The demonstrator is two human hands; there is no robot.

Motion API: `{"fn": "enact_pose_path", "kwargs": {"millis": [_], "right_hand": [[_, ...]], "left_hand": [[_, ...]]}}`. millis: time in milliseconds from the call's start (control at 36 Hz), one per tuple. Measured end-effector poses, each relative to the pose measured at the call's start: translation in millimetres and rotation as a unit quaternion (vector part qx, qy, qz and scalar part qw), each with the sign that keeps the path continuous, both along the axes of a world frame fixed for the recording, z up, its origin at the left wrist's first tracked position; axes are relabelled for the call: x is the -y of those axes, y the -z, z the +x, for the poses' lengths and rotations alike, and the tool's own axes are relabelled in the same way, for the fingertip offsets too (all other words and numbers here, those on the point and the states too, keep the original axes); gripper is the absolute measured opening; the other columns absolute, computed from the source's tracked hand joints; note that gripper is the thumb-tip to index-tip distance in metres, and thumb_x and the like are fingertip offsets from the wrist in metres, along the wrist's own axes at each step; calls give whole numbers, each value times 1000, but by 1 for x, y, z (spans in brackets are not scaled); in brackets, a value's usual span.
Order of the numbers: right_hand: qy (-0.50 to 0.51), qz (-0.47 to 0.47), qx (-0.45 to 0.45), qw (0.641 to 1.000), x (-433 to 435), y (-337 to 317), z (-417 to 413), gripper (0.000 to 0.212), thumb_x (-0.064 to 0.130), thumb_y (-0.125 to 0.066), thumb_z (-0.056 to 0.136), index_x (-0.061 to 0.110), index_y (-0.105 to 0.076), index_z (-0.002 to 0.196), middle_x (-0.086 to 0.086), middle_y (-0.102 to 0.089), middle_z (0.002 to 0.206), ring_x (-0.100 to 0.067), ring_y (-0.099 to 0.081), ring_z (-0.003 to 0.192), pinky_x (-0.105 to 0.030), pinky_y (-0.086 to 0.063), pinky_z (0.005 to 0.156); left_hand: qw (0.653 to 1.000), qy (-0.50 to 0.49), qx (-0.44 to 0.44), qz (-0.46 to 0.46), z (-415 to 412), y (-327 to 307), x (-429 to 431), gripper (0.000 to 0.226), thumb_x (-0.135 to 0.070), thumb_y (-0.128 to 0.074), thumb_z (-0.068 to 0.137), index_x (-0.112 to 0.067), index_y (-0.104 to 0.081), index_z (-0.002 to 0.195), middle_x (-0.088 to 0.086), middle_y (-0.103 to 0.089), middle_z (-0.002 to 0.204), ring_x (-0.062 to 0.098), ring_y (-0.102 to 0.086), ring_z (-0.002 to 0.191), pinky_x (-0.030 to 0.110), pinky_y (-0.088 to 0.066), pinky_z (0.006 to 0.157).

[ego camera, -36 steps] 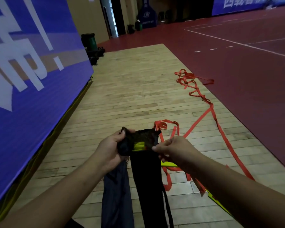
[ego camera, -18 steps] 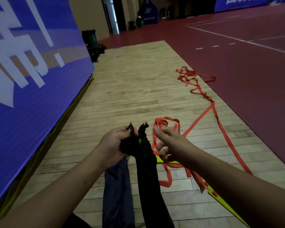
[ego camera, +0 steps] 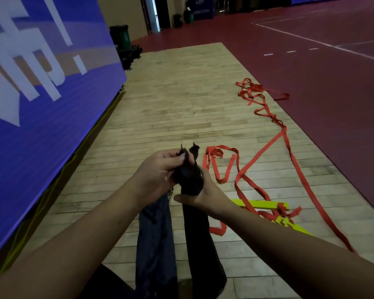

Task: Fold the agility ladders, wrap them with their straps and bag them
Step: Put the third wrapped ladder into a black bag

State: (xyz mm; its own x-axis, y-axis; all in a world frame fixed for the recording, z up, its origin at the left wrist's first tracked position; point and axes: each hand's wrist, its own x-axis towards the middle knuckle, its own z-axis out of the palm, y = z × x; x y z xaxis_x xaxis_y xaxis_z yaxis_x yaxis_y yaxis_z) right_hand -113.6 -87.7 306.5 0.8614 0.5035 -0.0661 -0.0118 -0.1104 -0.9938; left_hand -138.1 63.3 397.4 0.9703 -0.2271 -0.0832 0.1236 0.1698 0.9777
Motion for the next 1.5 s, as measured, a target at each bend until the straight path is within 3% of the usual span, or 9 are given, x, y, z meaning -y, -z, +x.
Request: {"fn": "enact_pose_path", "kwargs": {"millis": [222,444,611,722,806,972,1361,1444,1500], "right_hand": [[-10,-29,-12,999,-17,0,13,34,26,-84,81,22,-69,111,3,-76,103,-10,-73,94,-28,-59,85],[21,-24,-16,999,-29,-1,25,45,28,-82,84,17,-63,123,0,-75,110,-13,-72,99,-34,-58,90],[75,7,-4,997,-31,-31,36,35,29,-80,85,15,-67,114,-3,-76,101,-16,-74,93,-35,-60,85],[121,35,-14,992,-44,-52,49,27,32,-81,84,16,-70,103,1,-77,89,-11,-75,79,-24,-59,68],[141,51,-36,988,-68,-65,63,35,33,-82,82,9,-71,105,-7,-77,94,-22,-76,84,-36,-62,78],[228,79,-87,967,-125,-69,113,62,45,-89,72,1,-67,110,-12,-74,100,-31,-73,91,-44,-61,86],[23,-165,-239,957,-186,187,37,75,79,-50,86,13,-67,119,-1,-71,110,-18,-66,102,-36,-52,100],[-21,-183,-246,952,-199,219,15,50,55,-55,99,12,-62,122,2,-64,111,-13,-60,101,-19,-48,79],[-37,-198,-234,951,-211,236,9,44,49,-59,98,14,-57,124,1,-61,119,-15,-58,111,-24,-46,89]], "left_hand": [[991,-96,-25,-92,18,-2,-18,12,-15,-55,82,-5,-60,86,13,-54,84,22,-57,77,27,-56,68],[980,-185,-5,-70,35,4,-42,18,-16,-49,103,-2,-61,104,10,-65,94,23,-65,91,34,-58,81],[986,-87,1,141,41,42,-109,106,-80,-77,52,-16,-52,134,8,-68,121,15,-63,120,30,-57,92],[963,106,-96,227,34,85,-129,76,-52,-76,80,-18,-47,142,-2,-59,141,13,-50,135,25,-48,104],[953,180,-116,215,25,100,-127,92,-69,-80,64,-27,-45,138,-20,-62,133,-2,-56,125,20,-46,103],[971,5,-224,82,33,137,-128,59,-65,-44,91,-25,-56,133,-6,-75,109,10,-72,98,24,-54,78],[931,-251,-256,62,67,269,-204,103,-91,-66,50,-12,-70,117,9,-76,109,26,-73,100,42,-55,96],[919,-250,-298,67,69,300,-213,104,-91,-65,52,-13,-67,121,8,-74,116,24,-72,103,43,-55,98],[907,-261,-323,70,71,319,-214,88,-80,-59,72,-11,-64,126,8,-72,117,23,-71,103,36,-58,88]]}}
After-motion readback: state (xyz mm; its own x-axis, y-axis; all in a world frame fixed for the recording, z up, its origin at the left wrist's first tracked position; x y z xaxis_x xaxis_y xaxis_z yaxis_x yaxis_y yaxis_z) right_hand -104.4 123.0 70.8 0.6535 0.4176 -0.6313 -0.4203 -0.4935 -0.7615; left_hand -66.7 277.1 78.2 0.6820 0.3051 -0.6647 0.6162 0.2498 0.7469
